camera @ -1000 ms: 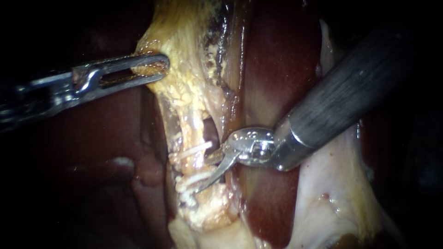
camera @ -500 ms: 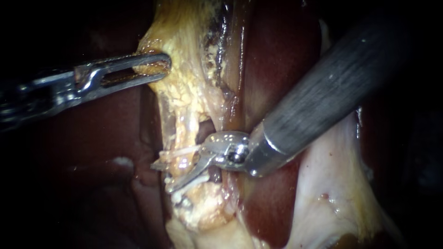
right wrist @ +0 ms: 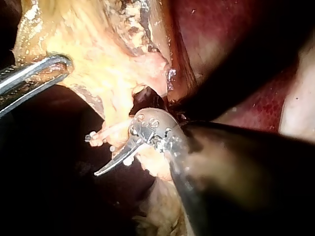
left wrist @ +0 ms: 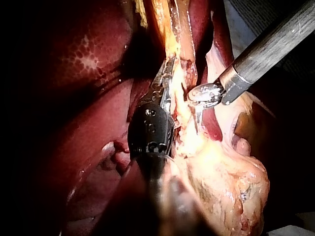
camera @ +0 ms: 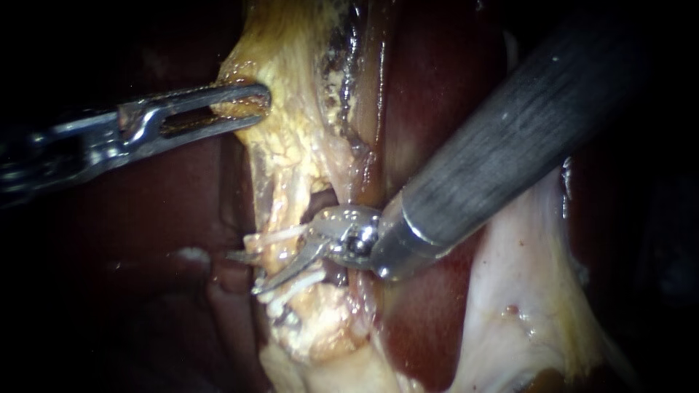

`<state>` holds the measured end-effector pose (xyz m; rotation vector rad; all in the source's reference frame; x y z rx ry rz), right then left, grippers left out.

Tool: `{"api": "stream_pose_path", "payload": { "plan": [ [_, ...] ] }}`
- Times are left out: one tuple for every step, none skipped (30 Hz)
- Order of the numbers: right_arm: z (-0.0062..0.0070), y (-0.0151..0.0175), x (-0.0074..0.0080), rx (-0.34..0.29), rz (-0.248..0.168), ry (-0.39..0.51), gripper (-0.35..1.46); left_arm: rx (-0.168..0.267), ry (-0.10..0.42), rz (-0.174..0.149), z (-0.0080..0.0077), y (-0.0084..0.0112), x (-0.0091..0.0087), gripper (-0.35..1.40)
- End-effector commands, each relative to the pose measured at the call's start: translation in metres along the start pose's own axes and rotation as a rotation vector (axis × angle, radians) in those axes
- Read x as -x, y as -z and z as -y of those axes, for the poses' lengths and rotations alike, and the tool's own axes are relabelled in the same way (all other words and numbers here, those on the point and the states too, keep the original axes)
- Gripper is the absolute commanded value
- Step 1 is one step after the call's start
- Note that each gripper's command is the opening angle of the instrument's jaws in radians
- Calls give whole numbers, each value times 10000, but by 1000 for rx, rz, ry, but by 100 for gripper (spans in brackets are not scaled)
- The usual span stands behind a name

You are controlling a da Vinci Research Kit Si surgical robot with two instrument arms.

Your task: Go to the cutting position left tube

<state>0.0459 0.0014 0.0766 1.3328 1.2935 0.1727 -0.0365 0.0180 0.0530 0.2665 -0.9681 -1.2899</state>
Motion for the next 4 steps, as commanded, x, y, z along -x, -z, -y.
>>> {"api": "stream_pose_path", "payload": {
  "plan": [
    [0,0,0,0,1,-1,73,0,0,0,0,0,0,-35],
    [0,1,0,0,1,-1,73,0,0,0,0,0,0,-35],
    [0,1,0,0,1,-1,73,0,0,0,0,0,0,-35],
    [0,1,0,3,-1,-1,74,0,0,0,0,0,0,-35]
  ]
}}
